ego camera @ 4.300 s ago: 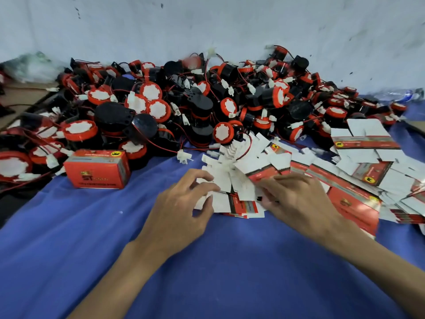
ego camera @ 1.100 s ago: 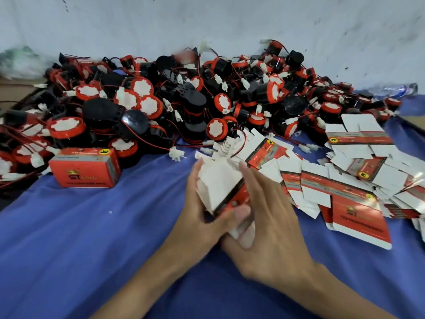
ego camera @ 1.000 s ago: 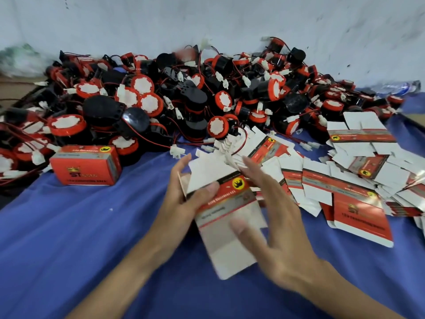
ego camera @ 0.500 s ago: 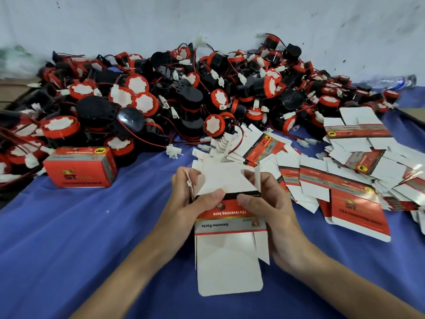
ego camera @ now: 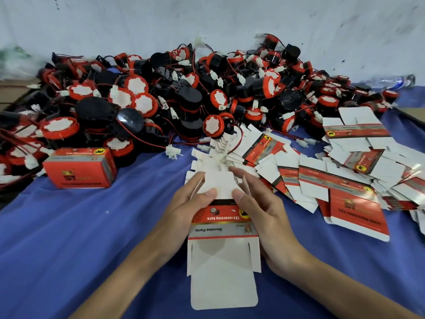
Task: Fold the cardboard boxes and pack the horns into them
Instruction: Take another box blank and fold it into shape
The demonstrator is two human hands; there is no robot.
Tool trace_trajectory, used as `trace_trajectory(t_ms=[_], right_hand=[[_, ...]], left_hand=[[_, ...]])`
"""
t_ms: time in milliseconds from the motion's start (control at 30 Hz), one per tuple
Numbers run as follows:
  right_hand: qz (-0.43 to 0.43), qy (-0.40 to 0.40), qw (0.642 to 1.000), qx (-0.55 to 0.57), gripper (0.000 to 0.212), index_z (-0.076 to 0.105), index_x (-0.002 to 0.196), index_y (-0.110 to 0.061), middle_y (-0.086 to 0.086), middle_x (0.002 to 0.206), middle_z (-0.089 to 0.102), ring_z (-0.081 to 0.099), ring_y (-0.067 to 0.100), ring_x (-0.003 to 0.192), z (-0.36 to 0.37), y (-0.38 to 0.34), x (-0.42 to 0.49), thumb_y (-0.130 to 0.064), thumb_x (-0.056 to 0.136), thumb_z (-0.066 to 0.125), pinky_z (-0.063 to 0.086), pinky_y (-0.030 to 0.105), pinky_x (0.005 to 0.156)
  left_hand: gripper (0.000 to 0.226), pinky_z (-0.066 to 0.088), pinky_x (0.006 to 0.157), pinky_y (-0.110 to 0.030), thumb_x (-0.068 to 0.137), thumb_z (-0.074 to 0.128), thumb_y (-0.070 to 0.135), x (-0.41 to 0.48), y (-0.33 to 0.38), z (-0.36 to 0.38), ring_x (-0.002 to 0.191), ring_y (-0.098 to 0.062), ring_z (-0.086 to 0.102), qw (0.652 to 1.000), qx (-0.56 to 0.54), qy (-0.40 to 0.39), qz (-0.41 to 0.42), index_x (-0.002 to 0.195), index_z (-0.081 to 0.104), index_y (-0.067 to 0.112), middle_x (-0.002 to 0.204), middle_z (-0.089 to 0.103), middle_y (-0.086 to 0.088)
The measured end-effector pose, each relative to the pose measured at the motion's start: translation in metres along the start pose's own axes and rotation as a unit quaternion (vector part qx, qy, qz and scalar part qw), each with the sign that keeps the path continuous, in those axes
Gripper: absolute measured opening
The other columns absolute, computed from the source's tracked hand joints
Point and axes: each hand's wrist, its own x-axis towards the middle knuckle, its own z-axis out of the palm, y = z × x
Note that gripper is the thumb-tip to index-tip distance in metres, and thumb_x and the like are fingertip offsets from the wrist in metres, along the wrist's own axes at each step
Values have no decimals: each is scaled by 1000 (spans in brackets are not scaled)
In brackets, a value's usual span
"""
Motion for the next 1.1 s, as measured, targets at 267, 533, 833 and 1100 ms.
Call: trace_trajectory(t_ms=[267,533,833,1100], right_hand=[[44,-25,996,-67,20,68,74,-38,15,108,61,70,22,90,3,-3,-2,-51,77,53,55,38,82],[-11,16,998,-62,16,65,76,-33,-3,80,65,65,17,81,-1,-1,2,-45,86,64,51,36,77],[-19,-50,996,-70,12,68,85,-33,-1,89,72,67,16,87,-3,1,-3,-27,83,58,53,23,75],[-49,9,991,-128,19,57,94,-50,-15,94,68,67,23,84,-2,4,-7,-43,78,62,52,62,69]], left_hand=[[47,56,62,-24,67,76,54,-5,10,6,80,-20,73,999,-12,-33,-5,106,66,31,107,68,-16],[33,53,50,-23,73,61,48,-3,8,10,57,-18,69,997,-19,55,45,64,73,19,70,72,-11],[25,51,50,-21,73,60,36,2,8,5,62,-15,69,993,0,95,67,98,63,33,76,70,-5],[19,49,62,-14,80,65,39,-1,11,2,82,-11,68,982,126,73,123,87,71,23,94,69,4]])
